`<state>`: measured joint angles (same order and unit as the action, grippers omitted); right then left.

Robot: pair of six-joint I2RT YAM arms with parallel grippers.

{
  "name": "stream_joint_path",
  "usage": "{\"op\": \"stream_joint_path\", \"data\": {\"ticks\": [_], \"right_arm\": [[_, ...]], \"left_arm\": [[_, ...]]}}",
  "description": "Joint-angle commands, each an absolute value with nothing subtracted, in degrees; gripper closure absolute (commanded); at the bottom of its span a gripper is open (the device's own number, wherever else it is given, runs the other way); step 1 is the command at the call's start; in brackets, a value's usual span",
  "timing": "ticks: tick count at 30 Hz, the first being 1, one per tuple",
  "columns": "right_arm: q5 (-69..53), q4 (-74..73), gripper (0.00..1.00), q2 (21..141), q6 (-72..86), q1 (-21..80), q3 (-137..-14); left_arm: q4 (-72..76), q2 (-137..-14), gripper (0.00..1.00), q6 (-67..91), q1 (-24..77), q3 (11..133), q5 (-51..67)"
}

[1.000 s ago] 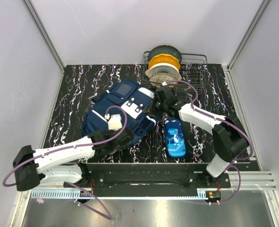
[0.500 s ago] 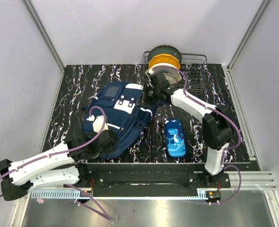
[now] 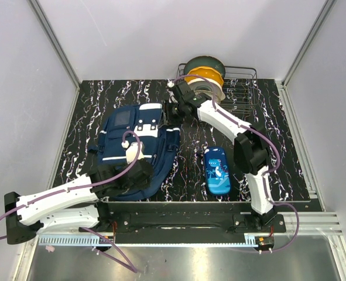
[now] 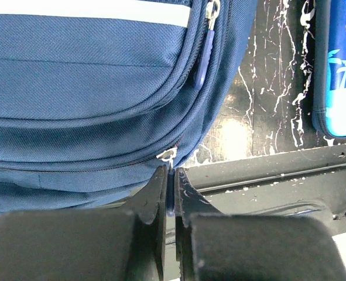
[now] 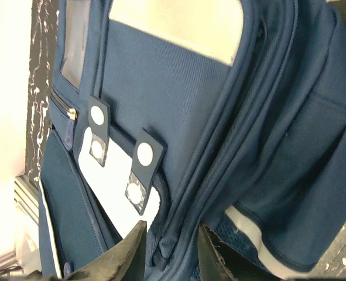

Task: Pack the student bag
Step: Unzip the student bag at the center of the board.

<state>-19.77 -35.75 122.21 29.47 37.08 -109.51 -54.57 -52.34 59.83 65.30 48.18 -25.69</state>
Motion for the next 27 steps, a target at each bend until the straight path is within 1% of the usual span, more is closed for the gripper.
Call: {"op": "stream_joint_path", "data": {"ticks": [1,2,3,5,6,7,10,11,13,14,17,27], "right_arm": [[-22.2,-38.3,0.55,115.5,29.3,37.5,-106.8],[-21.7,-37.1,0.53,111.9,29.6,37.5,-105.4],[-20.5,-36.7,0.49,110.2,29.8,37.5,-102.5],[-18.6,-36.4,0.45,105.3,30.5,37.4,-99.5],[-17.3,-36.2,0.44,103.7,30.8,37.4,-96.3],[-16.9,-35.9,0.41,102.3,32.1,37.4,-94.3],[-18.9,-31.7,0.41,96.7,37.2,37.4,-85.0],[-19.5,-27.5,0.41,93.9,39.1,37.4,-79.3],[-23.3,-22.3,0.41,91.3,44.7,37.5,-74.1],[-24.2,-17.5,0.42,89.2,46.7,37.7,-69.6],[-27.2,-9.6,0.43,86.7,52.2,38.5,-64.0],[-30.8,-3.6,0.45,89.7,54.9,41.7,-63.9]], "left_arm": [[-46.8,-50.4,1.0,60.7,65.6,48.2,-26.4],[-46.7,-50.2,1.0,60.8,65.6,48.4,-26.7],[-46.6,-50.2,1.0,60.8,65.6,48.4,-27.1],[-46.1,-50.0,1.0,60.8,65.5,48.5,-27.6],[-45.9,-50.0,1.0,60.2,65.6,48.5,-27.7],[-45.4,-50.2,1.0,59.9,65.5,48.6,-27.8],[-44.6,-51.2,1.0,58.7,65.6,49.5,-27.6],[-44.5,-51.5,1.0,58.4,65.6,49.7,-27.6],[-43.8,-52.6,1.0,57.6,65.6,50.3,-27.1],[-43.6,-52.9,1.0,57.4,65.6,50.4,-27.1],[-42.5,-53.7,1.0,56.9,65.6,50.4,-26.6],[-40.5,-54.3,1.0,55.4,65.6,50.0,-26.3]]}}
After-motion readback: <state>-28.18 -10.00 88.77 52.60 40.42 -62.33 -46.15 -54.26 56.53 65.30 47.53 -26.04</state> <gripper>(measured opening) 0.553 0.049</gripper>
